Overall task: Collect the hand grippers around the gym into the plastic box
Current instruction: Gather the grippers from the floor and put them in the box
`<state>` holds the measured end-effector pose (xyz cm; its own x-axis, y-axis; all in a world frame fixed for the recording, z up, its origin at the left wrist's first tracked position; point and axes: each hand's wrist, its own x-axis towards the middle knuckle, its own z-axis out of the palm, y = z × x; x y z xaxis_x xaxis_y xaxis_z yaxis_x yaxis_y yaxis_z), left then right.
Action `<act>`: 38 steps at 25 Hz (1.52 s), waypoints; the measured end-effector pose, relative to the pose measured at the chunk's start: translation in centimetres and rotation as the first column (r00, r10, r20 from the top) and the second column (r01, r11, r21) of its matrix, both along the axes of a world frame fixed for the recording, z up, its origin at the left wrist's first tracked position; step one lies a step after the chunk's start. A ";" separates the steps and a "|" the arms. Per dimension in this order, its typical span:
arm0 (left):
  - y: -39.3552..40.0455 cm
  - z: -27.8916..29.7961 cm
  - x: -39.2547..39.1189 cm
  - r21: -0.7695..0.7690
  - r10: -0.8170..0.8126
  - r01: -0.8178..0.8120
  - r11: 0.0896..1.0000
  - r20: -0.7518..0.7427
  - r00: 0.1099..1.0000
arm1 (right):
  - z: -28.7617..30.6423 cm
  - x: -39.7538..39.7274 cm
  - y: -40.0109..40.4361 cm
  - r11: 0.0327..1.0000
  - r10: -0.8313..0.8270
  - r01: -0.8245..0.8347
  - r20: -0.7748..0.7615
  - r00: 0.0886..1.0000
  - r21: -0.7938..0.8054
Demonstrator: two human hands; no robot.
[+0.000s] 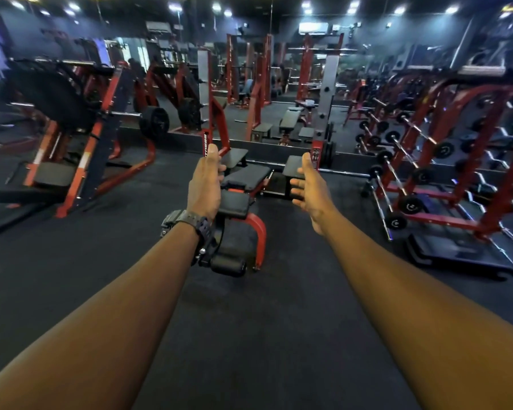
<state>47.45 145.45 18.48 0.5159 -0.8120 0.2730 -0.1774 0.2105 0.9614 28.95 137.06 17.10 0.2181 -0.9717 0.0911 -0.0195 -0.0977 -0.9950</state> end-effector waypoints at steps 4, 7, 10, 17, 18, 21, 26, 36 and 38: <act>-6.4 -0.7 -1.2 0.027 -0.015 0.014 1.000 0.031 0.999 | -0.8 -1.5 -5.9 1.000 -0.025 0.025 0.016 1.000 -0.002; -11.8 -0.6 -2.7 0.011 -0.025 0.025 1.000 0.030 0.999 | -1.0 -3.2 -11.5 1.000 -0.019 0.019 0.028 0.999 -0.006; -18.5 0.1 -4.5 0.006 -0.021 0.021 1.000 0.006 1.000 | -0.4 -5.3 -17.9 1.000 0.005 -0.005 0.016 1.000 0.012; -33.1 0.8 -5.5 0.010 0.003 -0.003 1.000 -0.071 0.997 | -0.2 -7.6 -32.1 0.999 0.034 -0.034 -0.011 0.999 0.028; -35.4 0.4 -5.2 0.010 0.009 -0.008 1.000 -0.072 0.997 | -0.5 -7.5 -34.4 0.999 0.033 -0.032 -0.019 0.999 0.032; -42.3 -1.2 -3.7 0.021 0.013 -0.011 1.000 -0.069 0.998 | -1.6 -6.1 -41.7 0.999 0.039 -0.038 -0.030 0.999 0.029; -53.2 -2.9 1.1 0.034 0.087 -0.083 0.996 -0.127 0.988 | -2.2 -1.1 -53.7 0.996 0.069 -0.067 -0.045 0.997 0.052; -69.1 -2.7 11.7 0.087 0.255 -0.247 0.965 -0.096 0.962 | -3.8 12.5 -73.6 0.972 0.220 -0.216 -0.042 0.975 0.095; -71.1 -3.0 14.8 0.097 0.315 -0.306 0.947 -0.106 0.943 | -4.4 16.8 -76.3 0.951 0.287 -0.280 -0.033 0.957 0.127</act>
